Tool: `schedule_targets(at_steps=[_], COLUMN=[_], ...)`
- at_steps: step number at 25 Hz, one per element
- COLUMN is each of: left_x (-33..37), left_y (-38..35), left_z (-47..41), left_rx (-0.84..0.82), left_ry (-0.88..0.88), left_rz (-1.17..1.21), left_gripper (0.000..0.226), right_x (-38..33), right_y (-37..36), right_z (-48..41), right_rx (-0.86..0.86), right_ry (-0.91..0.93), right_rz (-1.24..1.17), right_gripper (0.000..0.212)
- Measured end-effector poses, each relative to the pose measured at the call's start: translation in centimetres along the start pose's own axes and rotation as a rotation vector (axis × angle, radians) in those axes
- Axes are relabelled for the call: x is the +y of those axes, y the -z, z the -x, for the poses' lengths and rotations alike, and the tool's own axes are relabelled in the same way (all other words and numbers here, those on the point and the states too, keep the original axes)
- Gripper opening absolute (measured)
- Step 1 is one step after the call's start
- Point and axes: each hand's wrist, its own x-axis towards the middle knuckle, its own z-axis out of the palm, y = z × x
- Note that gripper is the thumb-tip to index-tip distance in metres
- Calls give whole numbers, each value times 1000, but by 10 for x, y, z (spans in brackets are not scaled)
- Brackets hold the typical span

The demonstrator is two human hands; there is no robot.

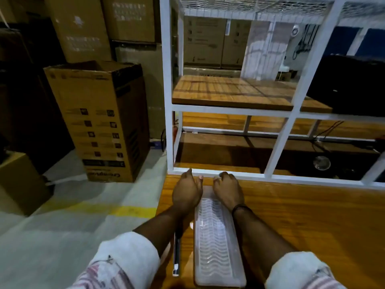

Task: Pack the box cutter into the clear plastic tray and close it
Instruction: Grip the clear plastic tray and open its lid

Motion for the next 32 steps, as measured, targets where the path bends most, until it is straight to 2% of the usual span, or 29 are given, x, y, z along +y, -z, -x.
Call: schedule_targets(at_steps=[2, 5, 7, 10, 12, 21, 32], left_x=[3, 1, -3, -4, -4, -10, -10], left_y=[-6, -20, -27, -34, -35, -37, -37], left_z=[0, 5, 6, 9, 11, 14, 15], left_rx=[-10, -78, -92, -67, -20, 66, 101], left_ry=[92, 118, 143, 205, 194, 174, 158], left_rz=[112, 113, 55, 18, 47, 125, 153], left_gripper=[46, 41, 42, 47, 47, 48, 40], right_x=[3, 12, 16, 21, 26, 31, 28], right_y=[-3, -13, -19, -21, -24, -27, -26], right_z=[2, 4, 4, 2, -1, -4, -1], right_rx=[-86, -125, -86, -7, -1, 55, 84], right_ry=[-57, -149, -145, -308, -343, -215, -188], right_rz=[-63, -105, -178, -236, -249, -160, -112], right_gripper=[31, 32, 34, 44, 48, 41, 39])
